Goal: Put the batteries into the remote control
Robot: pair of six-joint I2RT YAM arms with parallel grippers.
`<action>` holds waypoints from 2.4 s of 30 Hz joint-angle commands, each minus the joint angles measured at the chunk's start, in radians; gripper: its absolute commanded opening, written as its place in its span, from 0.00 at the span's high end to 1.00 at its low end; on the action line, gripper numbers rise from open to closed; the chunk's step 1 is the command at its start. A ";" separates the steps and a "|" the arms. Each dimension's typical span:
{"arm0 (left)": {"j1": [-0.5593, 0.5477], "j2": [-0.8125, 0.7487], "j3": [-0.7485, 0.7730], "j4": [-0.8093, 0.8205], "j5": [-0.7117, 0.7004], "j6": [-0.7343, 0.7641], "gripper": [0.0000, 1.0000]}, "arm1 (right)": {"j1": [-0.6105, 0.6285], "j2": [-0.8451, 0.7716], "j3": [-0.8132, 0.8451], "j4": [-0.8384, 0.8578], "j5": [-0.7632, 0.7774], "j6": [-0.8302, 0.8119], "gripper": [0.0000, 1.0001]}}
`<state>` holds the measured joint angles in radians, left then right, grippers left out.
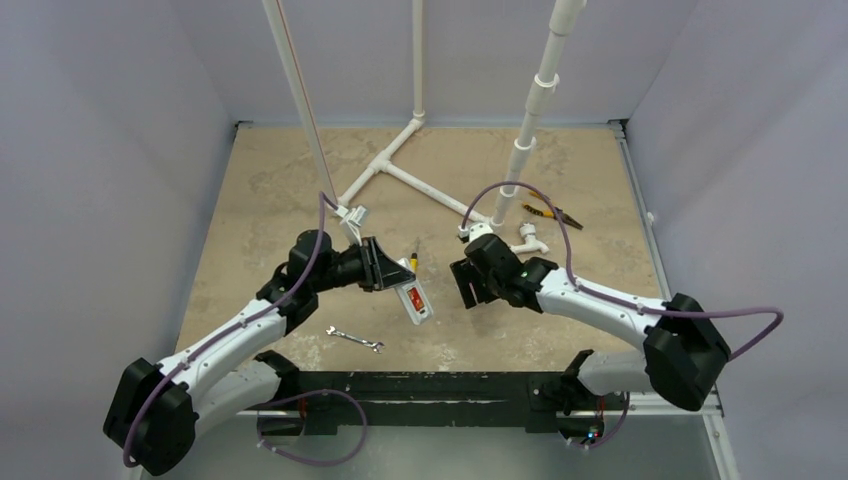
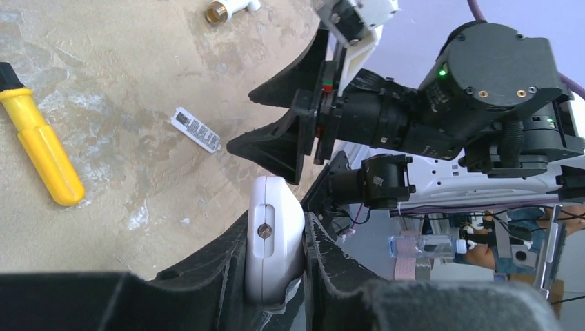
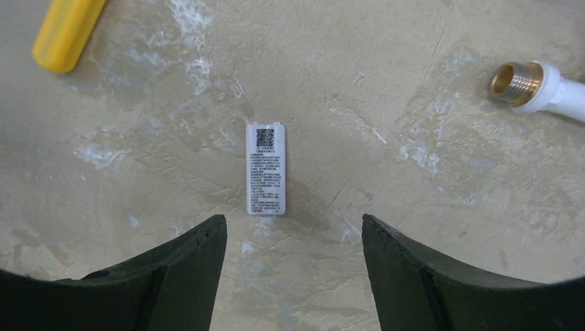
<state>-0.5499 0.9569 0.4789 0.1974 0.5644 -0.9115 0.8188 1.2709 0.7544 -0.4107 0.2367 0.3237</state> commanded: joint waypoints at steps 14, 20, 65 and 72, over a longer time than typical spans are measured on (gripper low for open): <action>0.006 0.022 0.063 0.020 0.023 0.025 1.00 | 0.002 0.220 -0.011 0.174 -0.046 -0.014 0.46; 0.007 0.025 0.066 0.017 0.024 0.026 1.00 | 0.002 0.246 0.008 0.147 -0.068 -0.014 0.61; 0.007 0.045 0.069 0.037 0.006 0.009 1.00 | 0.028 0.175 0.061 -0.041 -0.051 -0.012 0.88; 0.016 0.063 0.057 0.051 -0.069 -0.041 1.00 | 0.026 0.001 0.097 -0.083 -0.064 -0.067 0.91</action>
<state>-0.5472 1.0027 0.5068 0.1936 0.5480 -0.9066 0.8394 1.3781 0.7975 -0.4622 0.1654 0.3035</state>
